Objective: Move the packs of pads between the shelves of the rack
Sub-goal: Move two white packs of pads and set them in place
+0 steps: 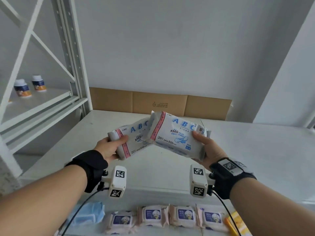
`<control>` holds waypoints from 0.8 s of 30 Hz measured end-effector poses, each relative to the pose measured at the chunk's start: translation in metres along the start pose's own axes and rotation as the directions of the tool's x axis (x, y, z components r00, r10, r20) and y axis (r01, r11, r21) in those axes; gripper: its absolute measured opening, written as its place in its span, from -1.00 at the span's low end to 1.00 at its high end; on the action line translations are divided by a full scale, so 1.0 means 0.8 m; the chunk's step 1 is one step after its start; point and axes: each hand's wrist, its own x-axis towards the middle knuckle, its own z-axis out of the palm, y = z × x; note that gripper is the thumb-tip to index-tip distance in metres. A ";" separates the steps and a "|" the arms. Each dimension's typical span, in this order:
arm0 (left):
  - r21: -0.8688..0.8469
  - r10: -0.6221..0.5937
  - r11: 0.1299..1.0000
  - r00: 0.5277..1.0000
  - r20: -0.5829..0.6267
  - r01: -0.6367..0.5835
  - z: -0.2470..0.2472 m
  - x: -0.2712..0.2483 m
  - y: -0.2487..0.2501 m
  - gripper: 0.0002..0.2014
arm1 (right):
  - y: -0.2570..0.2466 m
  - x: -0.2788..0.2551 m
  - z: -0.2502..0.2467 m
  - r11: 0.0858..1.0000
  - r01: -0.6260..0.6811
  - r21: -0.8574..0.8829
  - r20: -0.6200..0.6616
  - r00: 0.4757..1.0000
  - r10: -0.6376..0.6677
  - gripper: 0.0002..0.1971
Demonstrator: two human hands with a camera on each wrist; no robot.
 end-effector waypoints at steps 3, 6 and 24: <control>-0.009 0.013 1.000 1.000 -0.017 -0.013 -0.009 0.041 0.007 -0.65 | 0.000 0.045 0.004 0.999 0.046 0.002 -0.018 0.999 -0.046 -0.63; 0.002 0.044 0.999 0.998 -0.055 -0.044 -0.019 0.080 0.012 -0.62 | -0.004 0.097 -0.005 0.996 0.078 -0.039 -0.057 0.995 -0.080 -0.66; 0.283 -0.049 0.959 0.995 0.088 0.022 -0.064 0.298 0.086 -0.52 | -0.013 0.361 -0.024 0.972 0.029 -0.231 -0.077 0.996 -0.048 -0.48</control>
